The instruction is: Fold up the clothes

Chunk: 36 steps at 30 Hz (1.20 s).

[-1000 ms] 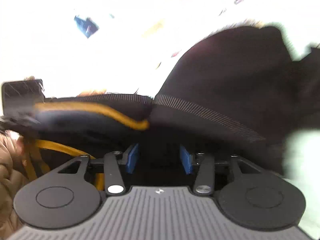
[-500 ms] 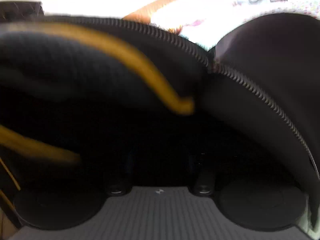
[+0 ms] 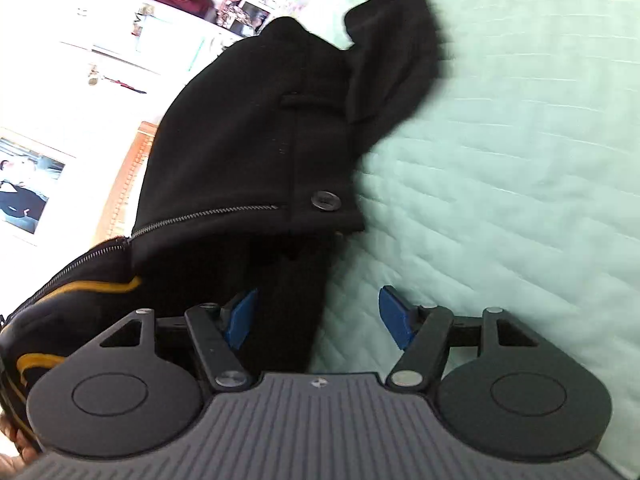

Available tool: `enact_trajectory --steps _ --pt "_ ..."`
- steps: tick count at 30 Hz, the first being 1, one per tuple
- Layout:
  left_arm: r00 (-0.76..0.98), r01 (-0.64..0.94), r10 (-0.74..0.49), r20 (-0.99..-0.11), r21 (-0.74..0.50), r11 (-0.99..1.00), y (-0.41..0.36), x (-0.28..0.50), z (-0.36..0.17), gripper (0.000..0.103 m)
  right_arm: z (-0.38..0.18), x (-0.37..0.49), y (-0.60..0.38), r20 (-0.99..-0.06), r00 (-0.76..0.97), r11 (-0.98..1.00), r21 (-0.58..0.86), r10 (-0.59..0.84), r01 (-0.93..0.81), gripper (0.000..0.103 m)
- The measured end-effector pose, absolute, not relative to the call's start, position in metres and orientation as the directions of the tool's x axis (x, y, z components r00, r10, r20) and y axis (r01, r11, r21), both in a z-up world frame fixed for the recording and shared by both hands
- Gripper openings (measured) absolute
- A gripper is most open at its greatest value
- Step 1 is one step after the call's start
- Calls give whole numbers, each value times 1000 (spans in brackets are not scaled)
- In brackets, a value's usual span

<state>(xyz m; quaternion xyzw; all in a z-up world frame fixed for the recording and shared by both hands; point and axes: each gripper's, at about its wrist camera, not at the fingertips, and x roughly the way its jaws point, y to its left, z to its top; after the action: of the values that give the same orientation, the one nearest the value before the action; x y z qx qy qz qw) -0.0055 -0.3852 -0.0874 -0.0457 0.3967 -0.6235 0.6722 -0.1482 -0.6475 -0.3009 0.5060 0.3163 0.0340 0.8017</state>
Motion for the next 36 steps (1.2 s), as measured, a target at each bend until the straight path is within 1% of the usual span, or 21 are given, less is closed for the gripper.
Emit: enact_trajectory --steps 1,2,3,5,8,9,10,12,13,14,17,18,22,25,26,28,29,30,32,35,36 --pt "-93 799 -875 -476 -560 220 -384 -4 -88 7 -302 -142 -645 -471 801 476 836 370 272 64" --pt "-93 795 -875 -474 -565 222 -384 -4 -88 7 -303 -136 -642 -466 803 465 842 371 273 53" --pt "-93 793 -875 -474 -567 224 -384 -4 -89 7 -309 -131 -644 -460 805 445 851 376 278 34" --pt "-89 791 -875 -476 -568 228 -384 -5 -89 7 -324 -124 -652 -451 811 374 872 371 314 15" --pt "-92 789 -874 -477 -570 229 -386 -8 -87 7 -328 -133 -656 -441 844 368 872 305 323 4" --pt "-94 788 -874 -476 -572 227 -388 -10 -87 7 -320 -138 -655 -467 845 436 838 260 329 4" --pt "-97 787 -875 -475 -574 224 -389 -11 -86 8 -306 -143 -652 -520 834 557 755 185 346 4" --pt "-104 795 -869 -484 -566 220 -391 -16 -88 9 -268 -152 -634 -616 787 823 427 -37 374 3" --pt "-108 800 -864 -492 -559 219 -393 -18 -89 9 -250 -160 -622 -624 767 891 249 -153 380 3" --pt "-112 803 -856 -504 -553 221 -395 -20 -92 9 -238 -170 -617 -616 754 909 145 -225 390 3" --pt "-135 783 -843 -520 -578 231 -397 -22 -104 9 -227 -197 -616 -615 713 905 -2 -336 425 7" --pt "-140 774 -841 -523 -588 237 -398 -22 -107 9 -233 -202 -615 -627 693 903 -39 -356 428 11" --pt "-168 772 -836 -523 -597 218 -408 -27 -106 9 -241 -215 -606 -644 648 898 -149 -406 415 13" --pt "-170 799 -839 -518 -570 190 -415 -30 -97 11 -243 -191 -607 -645 642 891 -143 -415 432 13" --pt "-169 806 -838 -519 -562 185 -417 -31 -95 11 -248 -184 -611 -658 639 890 -110 -399 443 13" --pt "-178 796 -826 -535 -572 199 -418 -30 -105 11 -268 -184 -634 -703 639 876 48 -312 481 14" --pt "-187 789 -818 -544 -579 205 -418 -30 -110 11 -270 -192 -645 -693 667 847 152 -276 509 18" --pt "-199 787 -805 -559 -580 209 -420 -31 -117 11 -270 -203 -656 -670 700 803 263 -247 535 31" --pt "-220 790 -772 -596 -573 217 -425 -36 -129 11 -267 -220 -668 -628 739 723 390 -244 570 49" --pt "-242 822 -704 -667 -527 216 -432 -43 -144 21 -255 -237 -661 -574 762 686 426 -299 590 49" --pt "-233 831 -686 -690 -507 228 -433 -44 -147 35 -251 -238 -658 -552 770 673 439 -320 595 49"
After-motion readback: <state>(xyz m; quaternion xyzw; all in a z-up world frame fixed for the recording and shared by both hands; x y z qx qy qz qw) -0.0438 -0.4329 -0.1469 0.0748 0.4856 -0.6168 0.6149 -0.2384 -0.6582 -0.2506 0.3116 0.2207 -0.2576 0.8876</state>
